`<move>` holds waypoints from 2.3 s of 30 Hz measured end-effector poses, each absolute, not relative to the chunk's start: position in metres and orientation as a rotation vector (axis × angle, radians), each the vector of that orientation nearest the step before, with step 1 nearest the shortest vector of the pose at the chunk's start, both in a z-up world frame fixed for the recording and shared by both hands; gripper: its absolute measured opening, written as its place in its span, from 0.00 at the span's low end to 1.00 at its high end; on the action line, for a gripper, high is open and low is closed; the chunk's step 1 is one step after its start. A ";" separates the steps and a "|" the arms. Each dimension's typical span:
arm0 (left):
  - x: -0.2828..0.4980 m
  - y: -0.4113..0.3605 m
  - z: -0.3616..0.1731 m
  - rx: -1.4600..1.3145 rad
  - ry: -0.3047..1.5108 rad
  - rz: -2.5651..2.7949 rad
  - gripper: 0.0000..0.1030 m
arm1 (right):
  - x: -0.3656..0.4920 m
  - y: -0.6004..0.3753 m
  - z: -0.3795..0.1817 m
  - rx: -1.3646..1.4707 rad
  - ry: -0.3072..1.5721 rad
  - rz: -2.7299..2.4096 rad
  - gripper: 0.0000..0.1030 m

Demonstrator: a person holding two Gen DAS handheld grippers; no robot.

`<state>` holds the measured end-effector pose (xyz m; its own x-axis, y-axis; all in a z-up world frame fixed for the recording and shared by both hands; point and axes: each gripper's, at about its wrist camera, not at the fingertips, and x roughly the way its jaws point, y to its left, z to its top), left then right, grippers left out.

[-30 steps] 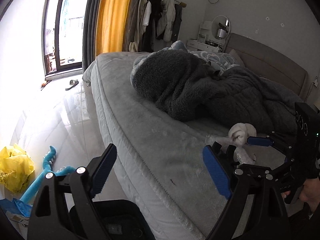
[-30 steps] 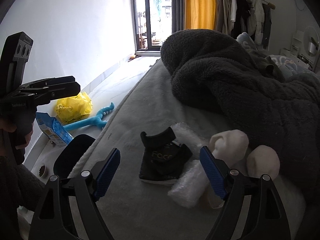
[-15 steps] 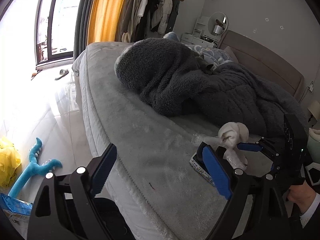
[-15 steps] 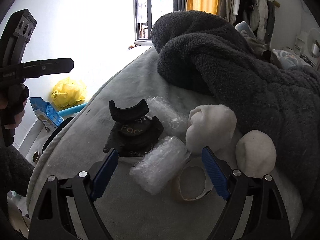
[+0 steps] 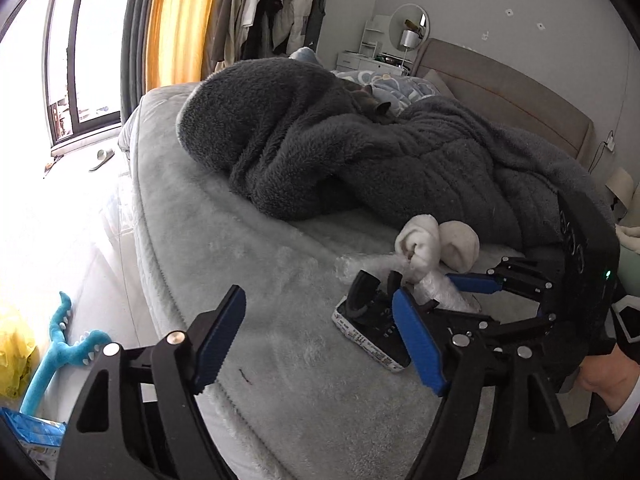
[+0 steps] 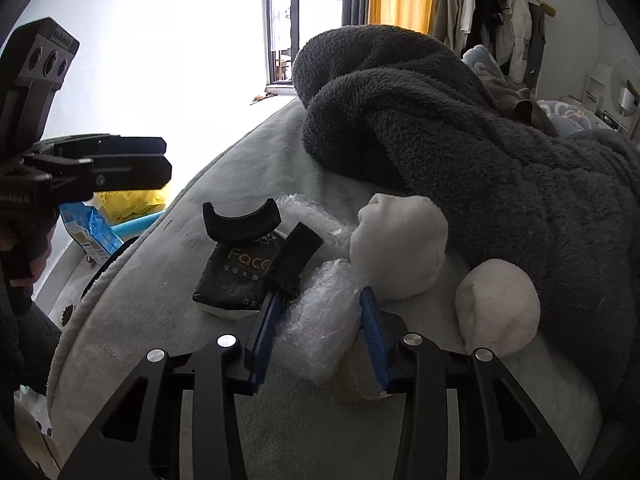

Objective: Collect trash

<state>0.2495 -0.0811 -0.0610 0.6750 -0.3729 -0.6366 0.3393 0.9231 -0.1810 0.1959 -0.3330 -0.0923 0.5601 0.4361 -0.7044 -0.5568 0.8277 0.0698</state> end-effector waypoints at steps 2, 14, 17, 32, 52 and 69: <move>0.250 -0.085 -0.063 -0.047 0.729 -0.408 0.74 | 0.196 -0.338 -0.090 -0.143 0.782 0.598 0.40; 0.252 -0.113 -0.074 0.003 0.758 -0.451 0.62 | 0.197 -0.370 -0.071 0.083 0.754 0.629 0.40; 0.254 -0.122 -0.080 0.029 0.777 -0.446 0.56 | 0.196 -0.378 -0.067 0.125 0.744 0.630 0.40; 0.273 -0.139 -0.103 0.053 0.836 -0.393 0.34 | 0.190 -0.396 -0.059 0.193 0.725 0.623 0.40; 0.271 -0.105 -0.089 -0.029 0.816 -0.330 0.23 | 0.201 -0.355 -0.044 0.201 0.714 0.644 0.40; 0.252 -0.006 -0.110 -0.085 0.900 -0.170 0.23 | 0.215 -0.264 -0.028 0.174 0.698 0.675 0.40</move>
<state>0.2515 -0.0059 -0.1104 0.6095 -0.1824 -0.7715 0.1108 0.9832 -0.1450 0.2151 -0.2636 -0.0279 0.5653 0.6266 -0.5365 -0.5148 0.7762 0.3641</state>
